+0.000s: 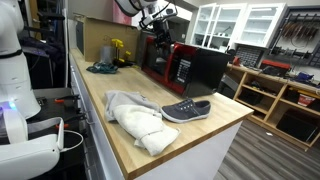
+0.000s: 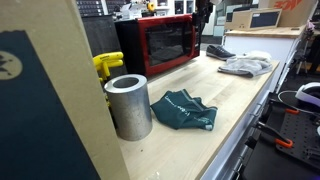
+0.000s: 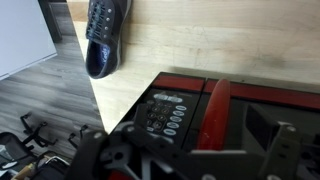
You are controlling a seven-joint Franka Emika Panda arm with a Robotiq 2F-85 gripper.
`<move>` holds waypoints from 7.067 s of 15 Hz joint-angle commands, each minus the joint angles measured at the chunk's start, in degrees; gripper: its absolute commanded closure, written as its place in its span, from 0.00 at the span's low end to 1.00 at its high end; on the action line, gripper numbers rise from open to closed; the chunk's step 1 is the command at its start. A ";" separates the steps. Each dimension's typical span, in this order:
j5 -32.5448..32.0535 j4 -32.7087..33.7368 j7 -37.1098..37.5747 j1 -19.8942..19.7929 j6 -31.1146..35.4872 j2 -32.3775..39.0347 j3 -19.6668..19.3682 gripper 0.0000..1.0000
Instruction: Open the door of the microwave
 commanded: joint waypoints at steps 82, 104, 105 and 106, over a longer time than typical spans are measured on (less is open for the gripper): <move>40.30 2.83 -26.41 7.64 -22.07 -22.58 -1.67 0.00; 35.69 27.30 14.82 5.62 -35.45 8.78 2.41 0.00; 36.16 26.43 14.27 5.82 -35.46 8.37 2.60 0.00; 36.22 25.62 14.02 6.05 -35.36 7.92 2.72 0.00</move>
